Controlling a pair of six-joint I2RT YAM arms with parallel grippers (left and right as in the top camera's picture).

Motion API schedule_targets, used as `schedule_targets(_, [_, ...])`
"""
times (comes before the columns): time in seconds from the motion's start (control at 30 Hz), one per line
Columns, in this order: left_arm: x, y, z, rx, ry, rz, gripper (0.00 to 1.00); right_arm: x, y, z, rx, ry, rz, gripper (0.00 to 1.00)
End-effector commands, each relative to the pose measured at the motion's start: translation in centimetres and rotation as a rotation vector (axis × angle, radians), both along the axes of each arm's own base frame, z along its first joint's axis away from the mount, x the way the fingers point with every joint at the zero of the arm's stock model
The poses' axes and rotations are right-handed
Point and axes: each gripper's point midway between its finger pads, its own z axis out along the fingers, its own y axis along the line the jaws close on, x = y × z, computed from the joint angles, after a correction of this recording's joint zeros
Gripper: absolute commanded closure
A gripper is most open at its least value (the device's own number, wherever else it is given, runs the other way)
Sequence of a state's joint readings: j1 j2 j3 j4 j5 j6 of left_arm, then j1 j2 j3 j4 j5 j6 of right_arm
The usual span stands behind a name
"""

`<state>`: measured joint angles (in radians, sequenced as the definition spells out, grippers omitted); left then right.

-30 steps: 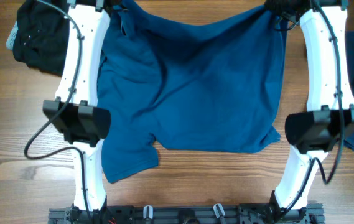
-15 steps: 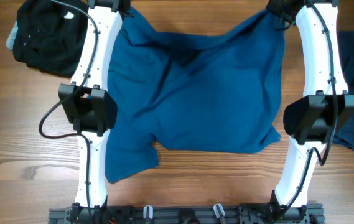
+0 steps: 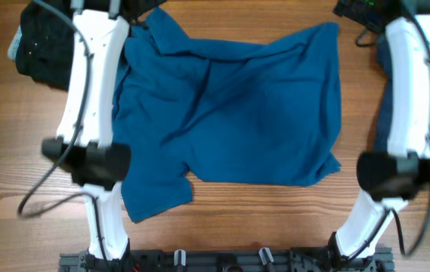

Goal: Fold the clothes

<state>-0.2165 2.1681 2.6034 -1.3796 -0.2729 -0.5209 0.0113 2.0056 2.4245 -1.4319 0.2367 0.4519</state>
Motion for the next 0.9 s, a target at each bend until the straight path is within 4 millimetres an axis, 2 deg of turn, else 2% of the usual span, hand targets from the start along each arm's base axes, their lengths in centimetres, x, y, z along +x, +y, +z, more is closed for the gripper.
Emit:
schedule_targets(0.0, [-5.4, -0.9, 0.9, -0.058, 0.123, -0.046, 0.0, -4.9, 2.1, 1.7, 0.125, 0.059, 0.057, 0.0])
schedule_targets(0.03, [-6.8, -1.2, 0.1, -0.073, 0.191, -0.06, 0.0, -5.5, 3.0, 1.5, 0.151, 0.084, 0.108, 0.0])
schedule_targets(0.07, [-8.0, -1.9, -0.7, -0.108, 0.254, -0.089, 0.0, -5.8, 4.9, 1.4, 0.196, 0.096, 0.254, 0.0])
schedule_targets(0.1, [-8.4, -3.2, -1.3, -0.147, 0.292, -0.168, 0.0, -6.2, 7.1, 1.1, 0.268, 0.113, 0.379, 0.0])
schedule_targets(0.17, [-9.2, -5.5, -2.2, -0.237, 0.346, -0.238, 0.0, -6.8, 9.0, 0.3, 0.369, 0.143, 0.433, 0.0])
schedule_targets(0.23, [-9.6, -5.8, -3.3, -0.234, 0.386, -0.241, 0.09, -7.1, 9.1, -1.2, 0.383, 0.194, 0.424, 0.02])
schedule_targets(0.27, [-9.9, -5.9, -3.9, -0.231, 0.411, -0.242, 0.21, -7.4, 9.1, -2.2, 0.391, 0.227, 0.418, 0.02])
schedule_targets(0.33, [-10.5, -6.0, -5.4, -0.223, 0.468, -0.24, 0.28, -8.2, 9.0, -4.4, 0.399, 0.305, 0.413, 0.05])
schedule_targets(0.4, [-11.4, -6.2, -7.3, -0.208, 0.54, -0.26, 0.26, -9.2, 8.9, -6.5, 0.406, 0.38, 0.398, 0.09])
schedule_targets(0.53, [-13.8, -7.0, -10.7, -0.182, 0.682, -0.28, 0.22, -11.8, 8.8, -9.2, 0.426, 0.491, 0.38, 0.08])
schedule_targets(0.7, [-17.7, -8.0, -12.5, -0.112, 0.781, -0.306, 0.21, -14.6, 9.0, -10.0, 0.426, 0.524, 0.395, 0.06])
schedule_targets(0.8, [-18.0, -9.0, -13.6, -0.069, 0.717, -0.288, 0.17, -14.6, 9.8, -10.5, 0.41, 0.45, 0.433, 0.02])
schedule_targets(0.87, [-18.4, -9.9, -15.3, -0.077, 0.717, -0.303, 0.16, -14.9, 10.6, -11.8, 0.401, 0.431, 0.461, 0.0])
